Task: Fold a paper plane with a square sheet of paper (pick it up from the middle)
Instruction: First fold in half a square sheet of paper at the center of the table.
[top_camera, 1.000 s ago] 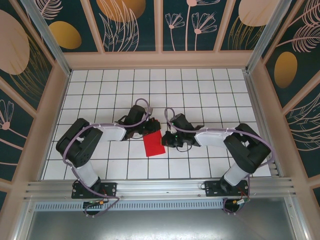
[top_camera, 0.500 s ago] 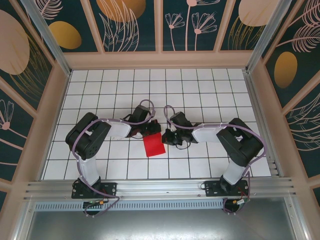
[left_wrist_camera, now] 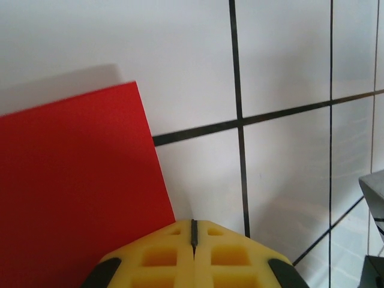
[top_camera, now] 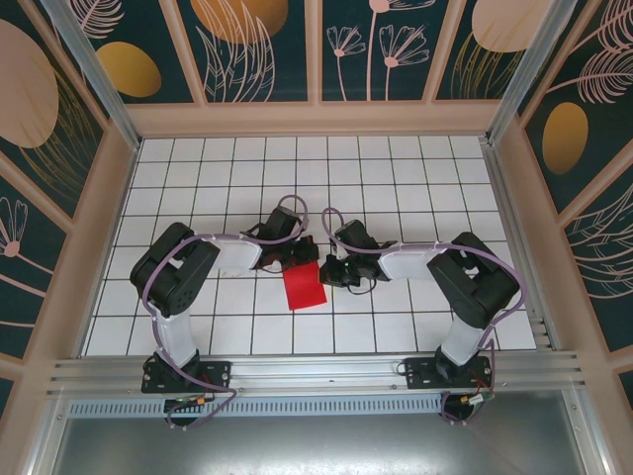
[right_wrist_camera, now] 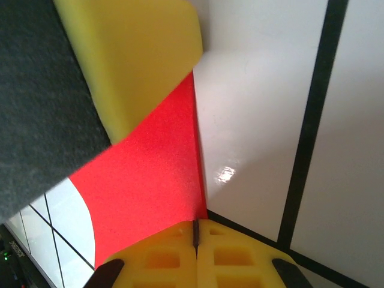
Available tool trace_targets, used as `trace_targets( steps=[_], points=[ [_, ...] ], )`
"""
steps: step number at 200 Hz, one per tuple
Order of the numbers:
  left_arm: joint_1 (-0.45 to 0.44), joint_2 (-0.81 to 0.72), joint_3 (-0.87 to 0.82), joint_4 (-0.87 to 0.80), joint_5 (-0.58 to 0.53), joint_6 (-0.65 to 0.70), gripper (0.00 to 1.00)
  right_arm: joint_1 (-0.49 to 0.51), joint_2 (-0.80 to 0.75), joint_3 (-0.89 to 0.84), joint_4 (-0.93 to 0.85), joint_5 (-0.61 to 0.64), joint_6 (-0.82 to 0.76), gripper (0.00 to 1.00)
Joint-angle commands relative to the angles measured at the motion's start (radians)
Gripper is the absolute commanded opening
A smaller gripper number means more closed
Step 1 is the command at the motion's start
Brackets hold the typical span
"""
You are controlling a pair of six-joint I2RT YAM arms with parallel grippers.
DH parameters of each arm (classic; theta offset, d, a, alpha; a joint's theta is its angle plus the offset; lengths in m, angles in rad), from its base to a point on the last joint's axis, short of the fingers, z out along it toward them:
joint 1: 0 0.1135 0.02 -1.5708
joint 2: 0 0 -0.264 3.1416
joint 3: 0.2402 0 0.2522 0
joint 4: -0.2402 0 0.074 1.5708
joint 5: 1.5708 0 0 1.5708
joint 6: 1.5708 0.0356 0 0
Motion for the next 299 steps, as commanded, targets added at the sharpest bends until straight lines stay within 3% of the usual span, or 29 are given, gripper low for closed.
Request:
trace_targets(
  steps=[1, 130, 210, 299],
  points=[
    [0.050, 0.042, 0.042, -0.053, -0.125, 0.047, 0.02, 0.004, 0.054, -0.036, -0.163, 0.038, -0.030, 0.01],
    [0.152, 0.121, 0.235, -0.128, -0.076, 0.183, 0.03, 0.016, 0.033, -0.029, -0.124, 0.022, -0.021, 0.01],
    [0.127, -0.100, 0.069, 0.000, 0.025, 0.130, 0.05, -0.021, -0.077, 0.041, 0.036, 0.009, 0.061, 0.07],
    [0.057, 0.013, 0.058, 0.034, 0.094, 0.097, 0.02, -0.046, 0.094, 0.147, 0.072, -0.008, 0.111, 0.03]
  ],
)
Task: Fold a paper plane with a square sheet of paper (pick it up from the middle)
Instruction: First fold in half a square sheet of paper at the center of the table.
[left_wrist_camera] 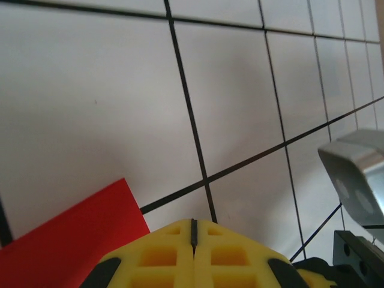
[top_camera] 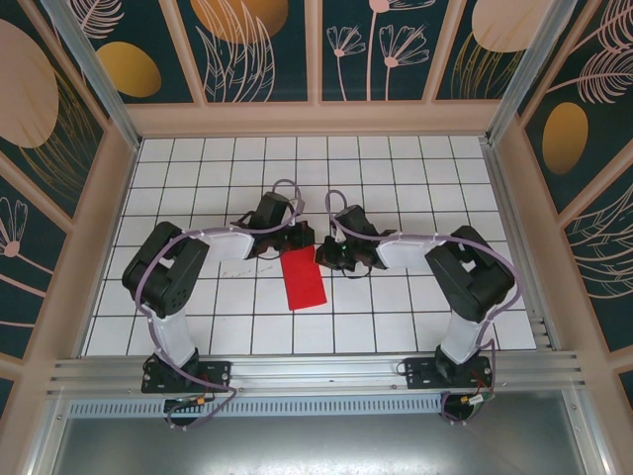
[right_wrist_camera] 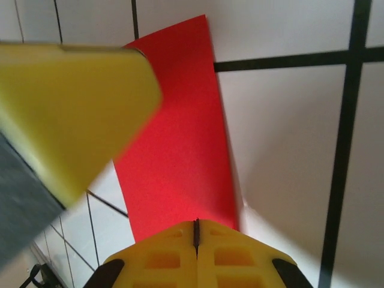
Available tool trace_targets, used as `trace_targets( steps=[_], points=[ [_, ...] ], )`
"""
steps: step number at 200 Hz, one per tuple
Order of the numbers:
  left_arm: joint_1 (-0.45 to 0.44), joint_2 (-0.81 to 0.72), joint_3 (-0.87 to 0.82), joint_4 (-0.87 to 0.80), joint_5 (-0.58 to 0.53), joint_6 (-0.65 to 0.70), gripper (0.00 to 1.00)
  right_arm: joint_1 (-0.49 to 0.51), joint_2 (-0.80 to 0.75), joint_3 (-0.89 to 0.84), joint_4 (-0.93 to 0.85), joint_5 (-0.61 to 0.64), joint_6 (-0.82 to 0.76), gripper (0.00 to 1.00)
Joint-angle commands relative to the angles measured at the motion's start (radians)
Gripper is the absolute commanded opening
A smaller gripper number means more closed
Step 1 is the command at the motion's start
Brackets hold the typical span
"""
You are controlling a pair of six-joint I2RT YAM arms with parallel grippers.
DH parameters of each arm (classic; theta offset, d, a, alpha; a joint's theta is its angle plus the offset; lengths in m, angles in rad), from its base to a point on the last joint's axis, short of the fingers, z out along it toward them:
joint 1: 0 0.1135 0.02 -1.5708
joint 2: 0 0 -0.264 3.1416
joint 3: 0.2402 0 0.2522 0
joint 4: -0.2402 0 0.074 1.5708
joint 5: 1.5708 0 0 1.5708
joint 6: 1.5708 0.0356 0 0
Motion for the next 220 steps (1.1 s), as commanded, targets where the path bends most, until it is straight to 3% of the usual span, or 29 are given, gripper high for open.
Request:
trace_targets(
  steps=[1, 86, 139, 220],
  points=[
    [-0.008, 0.039, 0.014, 0.022, 0.031, -0.014, 0.02, 0.003, 0.041, 0.040, 0.022, -0.017, 0.018, 0.03],
    [-0.010, 0.090, -0.055, 0.001, -0.086, -0.028, 0.00, 0.038, 0.069, 0.033, -0.070, -0.029, -0.014, 0.03],
    [-0.009, 0.106, -0.086, -0.007, -0.148, -0.030, 0.00, 0.081, -0.008, -0.063, -0.104, -0.037, -0.005, 0.03],
    [-0.010, 0.105, -0.085, -0.004, -0.156, -0.029, 0.00, 0.147, -0.124, -0.214, -0.102, -0.043, 0.057, 0.03]
  ],
)
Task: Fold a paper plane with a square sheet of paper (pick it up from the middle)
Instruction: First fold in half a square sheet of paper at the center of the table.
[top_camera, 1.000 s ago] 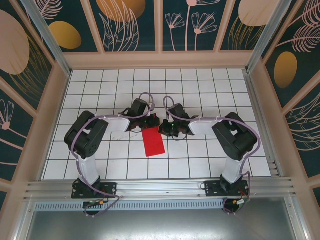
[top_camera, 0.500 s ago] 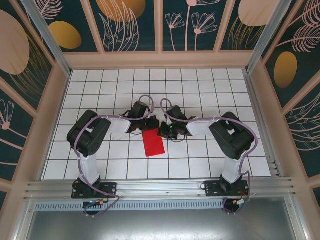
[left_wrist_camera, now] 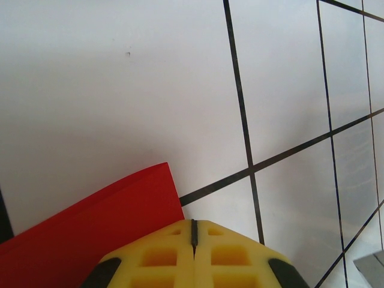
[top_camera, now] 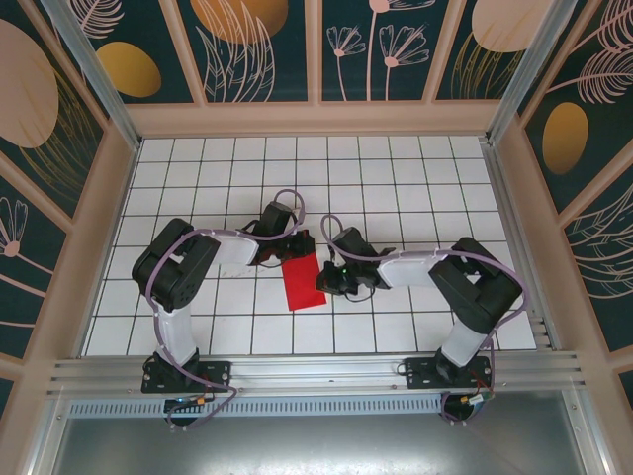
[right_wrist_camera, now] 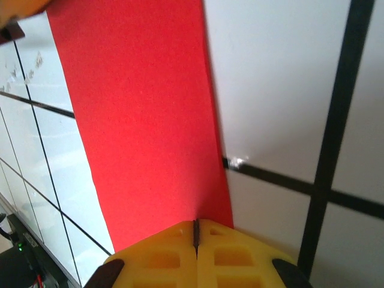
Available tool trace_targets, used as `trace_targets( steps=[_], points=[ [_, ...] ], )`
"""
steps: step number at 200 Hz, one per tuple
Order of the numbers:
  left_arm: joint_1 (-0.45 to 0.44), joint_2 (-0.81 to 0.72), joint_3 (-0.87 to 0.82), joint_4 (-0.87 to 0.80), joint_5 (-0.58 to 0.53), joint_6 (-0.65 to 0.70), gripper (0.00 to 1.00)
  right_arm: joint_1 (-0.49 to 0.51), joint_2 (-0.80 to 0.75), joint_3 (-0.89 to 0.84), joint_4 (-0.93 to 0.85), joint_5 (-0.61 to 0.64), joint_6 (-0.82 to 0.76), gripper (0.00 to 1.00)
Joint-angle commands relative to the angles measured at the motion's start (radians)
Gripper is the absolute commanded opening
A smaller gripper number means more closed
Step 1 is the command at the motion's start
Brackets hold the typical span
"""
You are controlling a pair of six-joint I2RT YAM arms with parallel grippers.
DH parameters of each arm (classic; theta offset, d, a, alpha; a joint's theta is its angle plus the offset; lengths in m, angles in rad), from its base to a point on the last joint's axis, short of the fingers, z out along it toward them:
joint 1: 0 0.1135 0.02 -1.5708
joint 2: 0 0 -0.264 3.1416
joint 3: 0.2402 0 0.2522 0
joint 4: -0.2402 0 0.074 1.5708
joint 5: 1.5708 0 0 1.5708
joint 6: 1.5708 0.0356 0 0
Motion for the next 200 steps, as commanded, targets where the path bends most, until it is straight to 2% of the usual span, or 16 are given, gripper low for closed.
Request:
trace_targets(
  steps=[1, 56, 95, 128, 153, 177, 200],
  points=[
    [0.006, 0.046, -0.037, -0.081, -0.114, 0.000, 0.00, 0.035, -0.027, -0.051, -0.083, -0.036, 0.031, 0.03],
    [0.005, 0.036, -0.026, -0.077, -0.098, 0.004, 0.00, 0.074, -0.062, -0.109, -0.120, -0.024, 0.059, 0.03],
    [0.005, 0.018, 0.015, -0.075, -0.059, 0.014, 0.02, 0.073, -0.141, -0.105, -0.143, 0.024, 0.049, 0.03],
    [0.008, -0.067, 0.092, -0.091, -0.039, -0.003, 0.20, 0.057, -0.196, -0.022, -0.160, 0.135, 0.022, 0.04],
    [0.028, -0.152, 0.115, -0.147, -0.097, -0.034, 0.40, 0.039, -0.159, 0.045, -0.179, 0.213, 0.009, 0.13],
    [0.066, -0.254, 0.073, -0.175, -0.135, -0.070, 0.54, 0.039, -0.083, 0.094, -0.162, 0.214, 0.016, 0.17],
    [0.101, -0.343, -0.035, -0.191, -0.171, -0.109, 0.65, 0.050, -0.033, 0.114, -0.186, 0.238, 0.053, 0.21]
  ],
)
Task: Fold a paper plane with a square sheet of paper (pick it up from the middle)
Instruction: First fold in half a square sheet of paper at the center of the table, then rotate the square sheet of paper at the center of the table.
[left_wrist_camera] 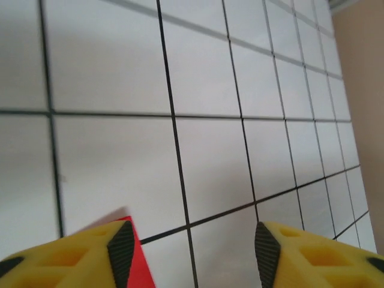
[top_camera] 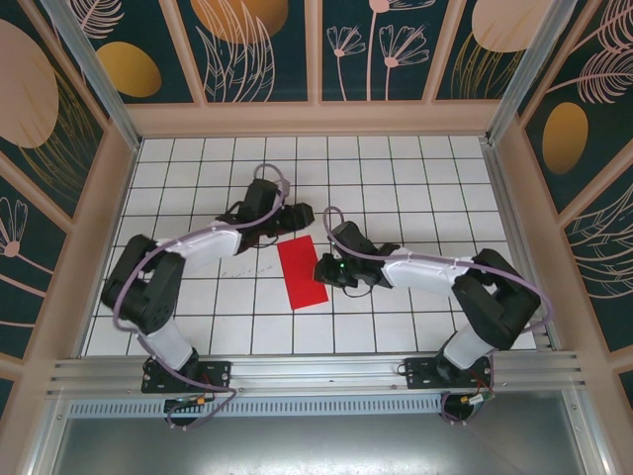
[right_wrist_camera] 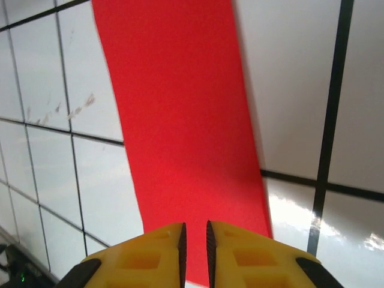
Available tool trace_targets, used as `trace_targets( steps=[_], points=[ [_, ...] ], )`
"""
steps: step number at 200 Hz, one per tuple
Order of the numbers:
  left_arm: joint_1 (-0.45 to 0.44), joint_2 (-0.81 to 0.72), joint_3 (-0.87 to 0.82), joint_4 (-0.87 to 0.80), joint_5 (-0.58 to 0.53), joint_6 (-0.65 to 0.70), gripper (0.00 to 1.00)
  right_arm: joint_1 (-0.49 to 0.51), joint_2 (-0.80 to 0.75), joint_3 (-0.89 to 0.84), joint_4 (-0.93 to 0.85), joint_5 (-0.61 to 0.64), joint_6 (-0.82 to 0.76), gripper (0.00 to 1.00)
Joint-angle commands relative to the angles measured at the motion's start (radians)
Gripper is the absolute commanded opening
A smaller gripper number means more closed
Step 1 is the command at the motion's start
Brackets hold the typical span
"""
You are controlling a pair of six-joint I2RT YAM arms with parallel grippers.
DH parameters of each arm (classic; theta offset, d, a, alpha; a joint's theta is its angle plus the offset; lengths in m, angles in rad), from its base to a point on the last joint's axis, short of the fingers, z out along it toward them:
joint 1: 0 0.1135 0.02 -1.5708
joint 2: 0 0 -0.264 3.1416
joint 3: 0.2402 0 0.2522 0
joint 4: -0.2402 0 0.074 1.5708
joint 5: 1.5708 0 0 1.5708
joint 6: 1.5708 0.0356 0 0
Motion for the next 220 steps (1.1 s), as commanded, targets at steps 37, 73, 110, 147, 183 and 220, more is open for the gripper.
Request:
trace_targets(
  steps=[37, 73, 110, 147, 183, 220],
  points=[
    [0.045, -0.198, -0.219, -0.070, -0.091, -0.089, 0.79, 0.037, 0.065, -0.024, -0.036, 0.052, 0.102, 0.22],
    [0.045, -0.270, -0.333, -0.030, -0.031, -0.098, 0.84, 0.085, 0.078, -0.067, -0.013, 0.039, 0.238, 0.20],
    [0.045, -0.343, -0.426, -0.041, -0.028, -0.130, 0.88, 0.110, 0.071, -0.086, 0.142, 0.007, 0.308, 0.19],
    [0.044, -0.419, -0.508, -0.059, -0.004, -0.168, 0.89, 0.081, 0.002, 0.009, 0.072, 0.107, 0.191, 0.21],
    [0.024, -0.461, -0.560, -0.063, 0.028, -0.227, 0.89, -0.007, 0.106, 0.146, 0.020, 0.078, 0.059, 0.23],
    [-0.019, -0.493, -0.576, -0.090, 0.030, -0.300, 0.87, -0.061, 0.262, 0.291, 0.000, 0.016, -0.011, 0.23]
  ],
)
